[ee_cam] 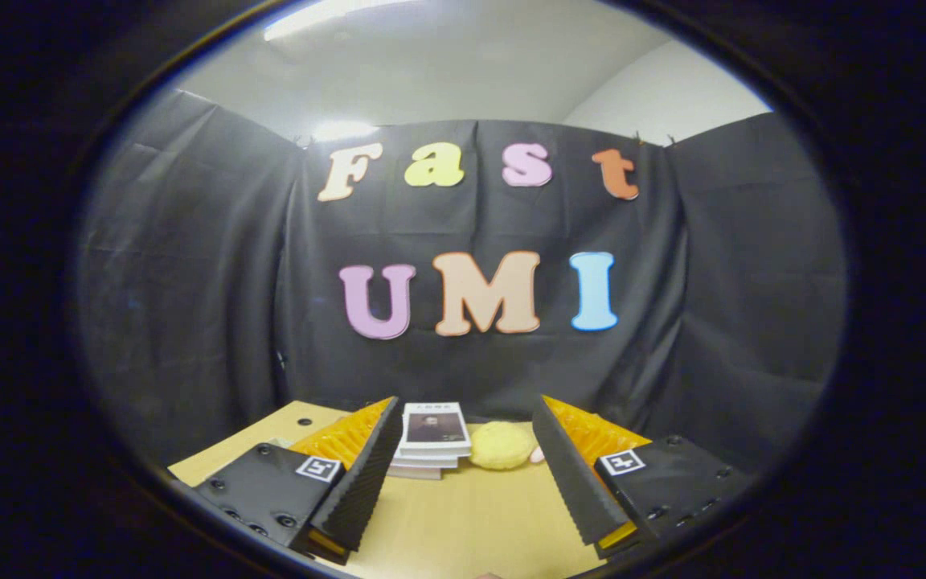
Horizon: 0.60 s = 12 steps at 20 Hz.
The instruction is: Open the storage box then place both shoes into the box .Put the left shoe in first, then the right shoe, with the right side of both shoes facing outward in a uniform manner.
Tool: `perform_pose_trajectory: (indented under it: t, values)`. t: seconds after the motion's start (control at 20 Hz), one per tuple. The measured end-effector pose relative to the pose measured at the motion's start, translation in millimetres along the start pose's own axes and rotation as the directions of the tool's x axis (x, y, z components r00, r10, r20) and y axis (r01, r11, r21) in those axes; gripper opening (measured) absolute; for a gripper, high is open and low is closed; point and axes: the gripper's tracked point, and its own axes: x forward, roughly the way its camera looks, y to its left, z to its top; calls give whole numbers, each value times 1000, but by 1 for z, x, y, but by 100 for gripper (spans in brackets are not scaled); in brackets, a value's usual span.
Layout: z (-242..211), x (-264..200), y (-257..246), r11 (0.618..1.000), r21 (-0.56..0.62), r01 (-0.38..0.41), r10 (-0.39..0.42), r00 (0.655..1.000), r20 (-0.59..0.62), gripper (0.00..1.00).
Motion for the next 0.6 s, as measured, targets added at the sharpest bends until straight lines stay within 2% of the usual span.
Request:
perform_pose_trajectory:
  t: [0.2,0.6]
  values:
    - [-3,1,-31,997,-16,71,-71,997,17,100]
    - [2,21,-47,996,16,91,-91,995,43,100]
